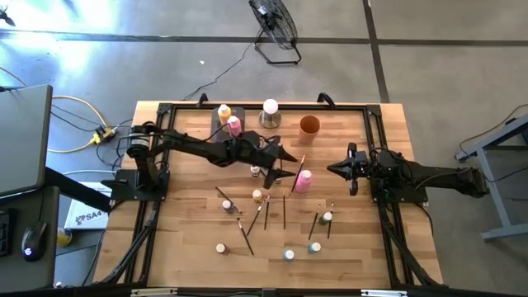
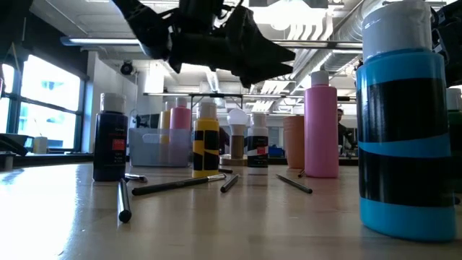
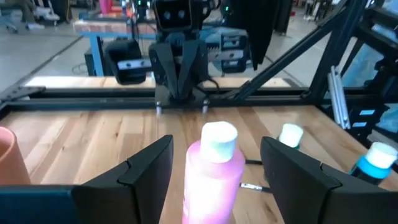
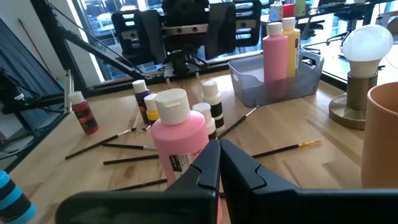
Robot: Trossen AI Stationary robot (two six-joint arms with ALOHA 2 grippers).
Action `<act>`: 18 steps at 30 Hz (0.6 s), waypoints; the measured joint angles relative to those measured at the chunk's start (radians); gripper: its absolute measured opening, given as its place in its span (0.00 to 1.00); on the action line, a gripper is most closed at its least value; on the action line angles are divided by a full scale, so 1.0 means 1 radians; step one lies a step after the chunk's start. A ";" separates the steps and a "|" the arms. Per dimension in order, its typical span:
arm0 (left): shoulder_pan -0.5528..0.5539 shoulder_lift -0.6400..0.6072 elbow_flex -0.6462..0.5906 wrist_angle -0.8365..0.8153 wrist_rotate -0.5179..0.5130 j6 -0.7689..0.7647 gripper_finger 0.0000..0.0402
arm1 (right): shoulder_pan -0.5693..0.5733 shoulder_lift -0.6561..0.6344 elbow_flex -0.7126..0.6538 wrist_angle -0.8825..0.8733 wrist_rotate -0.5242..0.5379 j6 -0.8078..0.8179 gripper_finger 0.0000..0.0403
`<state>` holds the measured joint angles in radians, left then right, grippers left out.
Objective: Pick & Place Paint Supplies
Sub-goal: Put the large pink paint bottle into the gray bin
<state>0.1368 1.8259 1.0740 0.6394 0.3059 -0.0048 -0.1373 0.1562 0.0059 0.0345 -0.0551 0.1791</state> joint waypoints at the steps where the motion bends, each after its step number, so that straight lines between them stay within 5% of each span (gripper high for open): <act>1: 0.000 0.010 0.013 -0.008 -0.002 -0.001 0.60 | 0.000 0.000 0.000 0.000 0.000 0.000 0.01; 18: 0.000 0.071 0.087 -0.050 0.043 -0.009 0.60 | 0.000 0.000 0.000 0.000 0.000 0.000 0.01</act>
<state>0.1371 1.8965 1.1614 0.5898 0.3487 -0.0135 -0.1373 0.1562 0.0059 0.0343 -0.0551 0.1791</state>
